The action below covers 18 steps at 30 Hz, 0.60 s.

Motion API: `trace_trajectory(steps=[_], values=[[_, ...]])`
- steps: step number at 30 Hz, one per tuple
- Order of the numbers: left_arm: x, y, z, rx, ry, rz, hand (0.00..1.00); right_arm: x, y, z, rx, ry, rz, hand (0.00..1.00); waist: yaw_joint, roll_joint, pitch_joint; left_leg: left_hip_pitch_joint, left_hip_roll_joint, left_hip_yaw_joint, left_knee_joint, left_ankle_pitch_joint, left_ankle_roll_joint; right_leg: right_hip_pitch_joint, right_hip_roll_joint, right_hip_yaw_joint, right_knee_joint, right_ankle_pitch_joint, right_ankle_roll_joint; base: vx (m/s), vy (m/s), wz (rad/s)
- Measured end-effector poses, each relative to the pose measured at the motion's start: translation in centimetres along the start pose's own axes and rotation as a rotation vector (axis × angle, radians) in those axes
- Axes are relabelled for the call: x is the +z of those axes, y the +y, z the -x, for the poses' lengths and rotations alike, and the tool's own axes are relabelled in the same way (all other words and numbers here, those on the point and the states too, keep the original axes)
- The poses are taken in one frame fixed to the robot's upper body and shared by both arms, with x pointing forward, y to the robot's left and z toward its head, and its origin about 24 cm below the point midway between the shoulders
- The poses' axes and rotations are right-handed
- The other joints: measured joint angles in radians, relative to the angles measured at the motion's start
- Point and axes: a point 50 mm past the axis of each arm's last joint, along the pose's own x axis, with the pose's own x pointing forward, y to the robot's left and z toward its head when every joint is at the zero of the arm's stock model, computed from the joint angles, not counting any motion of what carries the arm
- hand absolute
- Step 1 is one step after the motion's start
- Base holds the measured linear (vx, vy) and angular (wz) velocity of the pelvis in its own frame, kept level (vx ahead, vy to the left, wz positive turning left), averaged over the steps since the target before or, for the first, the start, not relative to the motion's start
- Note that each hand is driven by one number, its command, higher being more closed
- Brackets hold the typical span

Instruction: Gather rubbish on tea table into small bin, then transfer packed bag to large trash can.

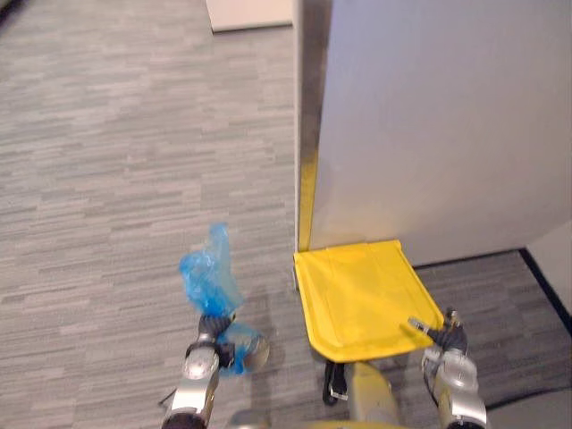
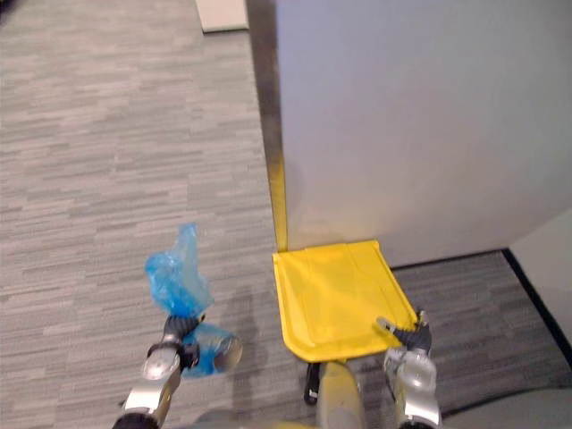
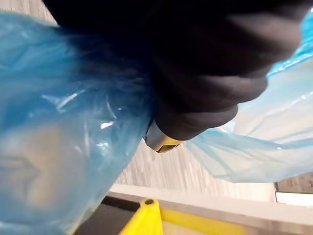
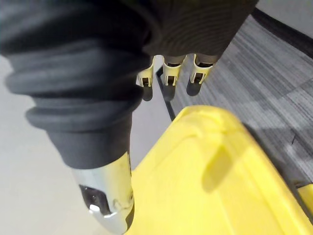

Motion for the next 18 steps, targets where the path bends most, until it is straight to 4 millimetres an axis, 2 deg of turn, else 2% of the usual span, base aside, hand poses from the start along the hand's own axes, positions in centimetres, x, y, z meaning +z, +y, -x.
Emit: trace_trajectory(steps=[2, 5, 7, 10, 18], values=[[0.0, -0.4, 0.0, -0.009, -0.001, 0.007, 1.0, 0.0, 0.1, 0.0, -0.003, 0.001, -0.018, 0.0, 0.001, -0.003, 0.0, 0.007, 0.015, 0.002, -0.001, -0.001, 0.001, 0.013, 0.013, 0.0, -0.012, 0.0, 0.0, 0.14, -0.056, -0.07], [-0.2, -0.2, 0.2, -0.005, 0.006, 0.003, 1.0, -0.6, 0.4, 0.4, 0.005, 0.021, -0.028, 0.0, -0.007, -0.02, -0.005, 0.027, 0.004, 0.037, -0.032, -0.007, 0.012, 0.014, 0.011, 0.008, -0.015, 0.001, 0.002, -0.04, 0.009, -0.03], [-1.3, 0.3, 0.7, 0.006, 0.037, -0.006, 1.0, -1.5, 0.9, 1.0, 0.019, 0.051, -0.025, 0.0, -0.005, -0.036, -0.019, 0.025, -0.005, 0.056, -0.033, -0.009, 0.016, 0.01, 0.019, 0.035, -0.04, 0.023, 0.016, -0.13, 0.008, -0.14], [-2.1, 0.3, 1.3, 0.007, 0.062, -0.003, 1.0, -1.8, 0.8, 1.1, 0.021, 0.059, -0.019, 0.0, -0.003, -0.036, -0.027, 0.011, -0.003, 0.086, -0.044, -0.034, 0.039, -0.012, 0.033, 0.048, -0.069, 0.058, 0.014, -0.14, 0.017, -0.24], [-2.6, 0.0, 1.5, 0.001, 0.086, -0.001, 1.0, -3.0, 0.4, 1.7, 0.019, 0.092, 0.002, 0.0, 0.008, -0.048, -0.029, -0.007, -0.004, 0.094, -0.019, -0.096, 0.032, -0.014, 0.036, 0.053, -0.106, 0.141, 0.006, -0.15, -0.002, -0.03]])
